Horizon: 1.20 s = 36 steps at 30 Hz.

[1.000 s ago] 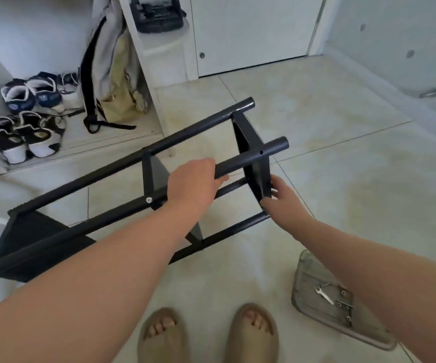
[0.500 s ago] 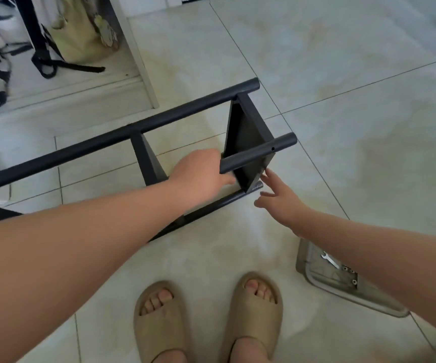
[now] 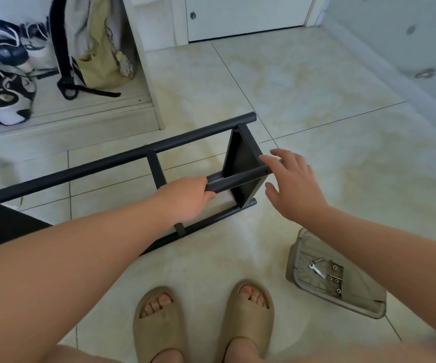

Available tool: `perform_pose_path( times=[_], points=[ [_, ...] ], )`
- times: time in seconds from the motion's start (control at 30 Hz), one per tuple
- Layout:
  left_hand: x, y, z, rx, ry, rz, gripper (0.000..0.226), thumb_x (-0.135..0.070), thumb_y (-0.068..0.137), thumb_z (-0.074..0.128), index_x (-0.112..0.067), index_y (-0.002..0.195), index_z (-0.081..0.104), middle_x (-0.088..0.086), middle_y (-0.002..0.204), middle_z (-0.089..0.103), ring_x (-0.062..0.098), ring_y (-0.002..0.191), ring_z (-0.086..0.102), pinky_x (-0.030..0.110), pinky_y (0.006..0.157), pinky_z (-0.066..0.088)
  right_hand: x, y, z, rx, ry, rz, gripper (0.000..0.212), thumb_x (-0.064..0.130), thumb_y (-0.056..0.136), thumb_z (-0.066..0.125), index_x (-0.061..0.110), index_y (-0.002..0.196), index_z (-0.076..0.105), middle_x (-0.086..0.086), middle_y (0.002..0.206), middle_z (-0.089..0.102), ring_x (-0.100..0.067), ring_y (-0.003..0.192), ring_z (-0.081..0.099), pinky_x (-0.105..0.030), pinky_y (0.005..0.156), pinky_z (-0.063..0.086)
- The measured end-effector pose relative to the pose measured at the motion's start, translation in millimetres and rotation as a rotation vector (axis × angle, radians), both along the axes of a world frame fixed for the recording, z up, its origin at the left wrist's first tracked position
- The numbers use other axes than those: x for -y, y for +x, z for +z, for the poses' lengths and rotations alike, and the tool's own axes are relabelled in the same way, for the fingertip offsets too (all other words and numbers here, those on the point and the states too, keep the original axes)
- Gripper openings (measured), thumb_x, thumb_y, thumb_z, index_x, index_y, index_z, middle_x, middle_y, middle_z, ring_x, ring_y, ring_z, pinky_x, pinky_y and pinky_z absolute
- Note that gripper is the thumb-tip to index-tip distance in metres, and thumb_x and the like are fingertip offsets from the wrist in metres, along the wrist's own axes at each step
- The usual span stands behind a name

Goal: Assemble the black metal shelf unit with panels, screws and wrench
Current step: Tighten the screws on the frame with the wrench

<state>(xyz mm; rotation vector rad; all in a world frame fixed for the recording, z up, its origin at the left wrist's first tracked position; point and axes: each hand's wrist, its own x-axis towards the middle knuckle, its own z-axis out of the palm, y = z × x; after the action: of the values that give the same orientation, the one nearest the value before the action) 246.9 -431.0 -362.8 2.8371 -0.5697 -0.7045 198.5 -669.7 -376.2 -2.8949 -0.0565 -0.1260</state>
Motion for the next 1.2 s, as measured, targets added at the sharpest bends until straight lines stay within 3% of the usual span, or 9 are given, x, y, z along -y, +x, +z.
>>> perform_pose_path(
  times=[0.1,0.2,0.43,0.6,0.67,0.87,0.97,1.1,1.2],
  points=[
    [-3,-13,1,-0.034,0.039,-0.029,0.027,-0.042,0.106,0.034,-0.018,0.105,0.046,0.001,0.081,0.054,0.018,0.07,0.053,0.036,0.059,0.045,-8,4,0,-0.091,-0.084,-0.004,0.059,0.026,0.094,0.062,0.025,0.151,0.044,-0.004,0.158,0.036,-0.031,0.144,0.031,-0.047,0.111,0.031],
    [-12,-18,-1,-0.062,0.055,-0.042,0.024,-0.039,0.106,0.036,-0.017,0.108,0.046,0.002,0.086,0.056,0.023,0.077,0.058,0.045,0.074,0.055,-15,6,5,-0.185,-0.129,0.049,0.052,0.032,0.098,0.056,0.03,0.149,0.047,0.004,0.157,0.037,-0.025,0.134,0.046,-0.041,0.108,0.033],
    [-52,-23,11,-0.245,0.098,0.029,0.029,-0.041,0.106,0.033,-0.018,0.12,0.044,-0.003,0.091,0.051,0.019,0.086,0.053,0.033,0.072,0.041,-52,4,22,-0.273,-0.149,0.174,0.048,0.043,0.098,0.057,0.032,0.144,0.051,0.009,0.148,0.04,-0.02,0.113,0.058,-0.037,0.101,0.04],
    [-88,-29,21,-0.308,0.181,0.108,0.046,-0.039,0.105,0.032,-0.016,0.144,0.041,0.009,0.138,0.052,0.026,0.117,0.051,0.035,0.094,0.04,-90,6,24,-0.291,-0.136,0.263,0.047,0.045,0.1,0.054,0.032,0.145,0.049,0.011,0.15,0.037,-0.02,0.119,0.055,-0.032,0.093,0.042],
    [-97,-32,24,-0.304,0.185,0.164,0.05,-0.038,0.105,0.029,-0.014,0.147,0.039,0.011,0.145,0.048,0.03,0.128,0.048,0.037,0.099,0.039,-99,8,22,-0.276,-0.147,0.295,0.045,0.042,0.102,0.052,0.032,0.146,0.049,0.01,0.152,0.037,-0.021,0.123,0.052,-0.033,0.093,0.042],
    [-96,-34,19,-0.247,0.191,0.153,0.051,-0.049,0.102,0.038,-0.013,0.139,0.043,0.007,0.123,0.057,0.023,0.101,0.054,0.032,0.08,0.041,-76,4,21,-0.293,-0.189,0.323,0.046,0.038,0.104,0.05,0.033,0.15,0.044,0.008,0.159,0.033,-0.022,0.134,0.044,-0.036,0.104,0.04],
    [-88,-34,18,-0.107,0.172,0.094,0.049,-0.052,0.1,0.044,-0.016,0.133,0.042,0.004,0.112,0.054,0.023,0.097,0.054,0.036,0.078,0.045,-51,-11,19,-0.316,-0.213,0.303,0.053,0.04,0.103,0.051,0.033,0.154,0.037,0.009,0.162,0.028,-0.021,0.139,0.039,-0.037,0.107,0.039],
    [-51,-30,21,0.372,0.012,-0.151,0.035,-0.04,0.1,0.044,-0.017,0.126,0.047,0.004,0.121,0.054,0.025,0.107,0.051,0.039,0.086,0.046,-2,-33,14,-0.336,-0.205,0.176,0.054,0.041,0.102,0.053,0.033,0.153,0.039,0.009,0.161,0.032,-0.021,0.139,0.041,-0.038,0.106,0.041],
    [-10,-33,22,0.439,-0.126,-0.316,0.029,-0.034,0.101,0.043,-0.017,0.123,0.05,0.003,0.118,0.054,0.025,0.103,0.052,0.036,0.08,0.044,36,-55,4,-0.405,-0.215,0.111,0.054,0.041,0.101,0.054,0.034,0.153,0.04,0.007,0.159,0.034,-0.022,0.139,0.041,-0.038,0.106,0.041]
  ],
)
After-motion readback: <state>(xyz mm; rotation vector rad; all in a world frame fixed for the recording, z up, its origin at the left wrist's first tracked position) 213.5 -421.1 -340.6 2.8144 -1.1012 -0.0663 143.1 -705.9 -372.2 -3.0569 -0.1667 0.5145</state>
